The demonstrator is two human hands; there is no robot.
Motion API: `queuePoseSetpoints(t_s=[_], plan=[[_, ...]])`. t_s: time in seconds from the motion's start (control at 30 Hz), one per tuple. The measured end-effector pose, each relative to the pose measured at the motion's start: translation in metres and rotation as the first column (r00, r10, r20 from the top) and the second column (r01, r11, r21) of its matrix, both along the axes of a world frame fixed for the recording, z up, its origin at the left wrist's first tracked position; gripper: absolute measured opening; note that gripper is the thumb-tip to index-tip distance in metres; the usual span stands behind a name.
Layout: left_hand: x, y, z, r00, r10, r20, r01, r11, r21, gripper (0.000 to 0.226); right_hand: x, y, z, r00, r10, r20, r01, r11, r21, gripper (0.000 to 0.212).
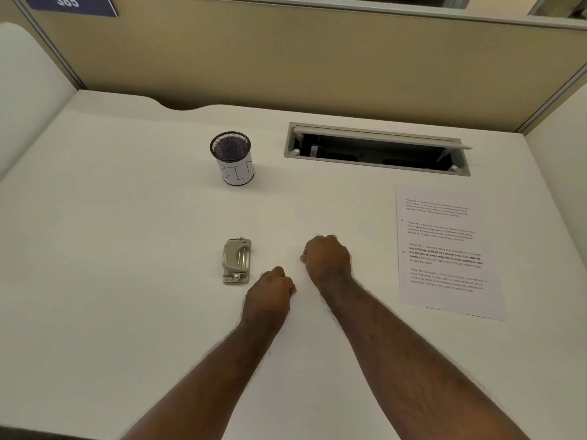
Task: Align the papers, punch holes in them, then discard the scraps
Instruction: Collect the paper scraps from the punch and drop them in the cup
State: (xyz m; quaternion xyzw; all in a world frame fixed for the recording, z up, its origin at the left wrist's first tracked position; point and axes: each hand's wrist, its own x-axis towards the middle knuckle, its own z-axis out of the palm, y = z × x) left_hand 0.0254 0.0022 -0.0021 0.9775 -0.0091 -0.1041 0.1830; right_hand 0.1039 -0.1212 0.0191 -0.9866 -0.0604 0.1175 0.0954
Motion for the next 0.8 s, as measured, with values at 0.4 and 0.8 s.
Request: queuePoseSetpoints(t_s=[0.4, 0.8], plan=[[0.0, 0.0, 0.0, 0.988, -0.138, 0.076, 0.13, 0.986, 0.102, 0.015, 0.01, 0.021, 0.014, 0.994, -0.035, -0.105, 0.025, 0.994, -0.103, 0.019], [0.041, 0.031, 0.036, 0.993, 0.11, 0.05, -0.099, 0.977, -0.189, 0.021, 0.032, -0.037, 0.023, 0.913, -0.283, -0.294, 0.401, 0.75, 0.526, 0.023]])
